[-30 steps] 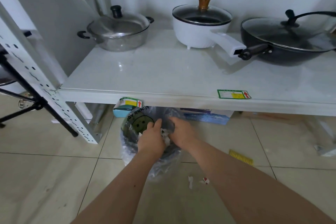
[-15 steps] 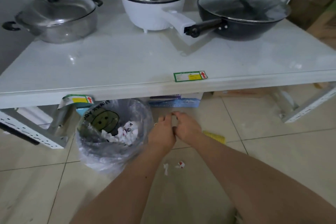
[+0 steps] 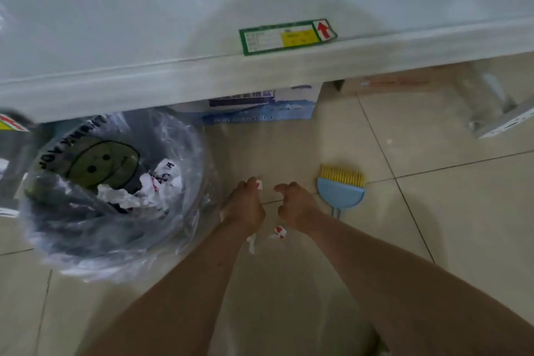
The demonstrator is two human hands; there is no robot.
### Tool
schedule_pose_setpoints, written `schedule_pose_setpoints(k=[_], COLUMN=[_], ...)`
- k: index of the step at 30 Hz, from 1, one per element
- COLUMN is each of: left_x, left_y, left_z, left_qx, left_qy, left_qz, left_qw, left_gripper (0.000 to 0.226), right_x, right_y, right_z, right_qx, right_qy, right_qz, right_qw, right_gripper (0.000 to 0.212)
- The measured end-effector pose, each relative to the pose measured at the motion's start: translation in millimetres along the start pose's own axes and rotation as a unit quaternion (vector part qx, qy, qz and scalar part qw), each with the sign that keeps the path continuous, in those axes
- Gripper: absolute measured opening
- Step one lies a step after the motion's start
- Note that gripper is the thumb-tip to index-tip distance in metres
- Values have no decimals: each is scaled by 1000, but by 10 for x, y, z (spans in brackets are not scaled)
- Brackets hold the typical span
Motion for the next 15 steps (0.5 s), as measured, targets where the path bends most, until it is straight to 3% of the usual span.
schedule_pose_setpoints(k=[5, 15], left_x=[223, 499], left_y=[-306, -682], left_z=[132, 309], left_qx=[11, 53], left_qy=[-19, -119], left_qz=[-5, -23], left_qw=[1000, 991], left_gripper=[47, 38], right_x=[153, 352], right_y=[-350, -785], right_z=[-26, 136], right_qx=[6, -73], right_qy=[35, 129], right_qz=[4, -9], right_qw=[999, 989], right_gripper=[55, 49])
Point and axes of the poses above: each hand's wrist, its own y-axis away from the middle knuckle, its own x-axis out of the palm, z = x × y, the point moved 2 cm from there along -y, towards the middle knuckle
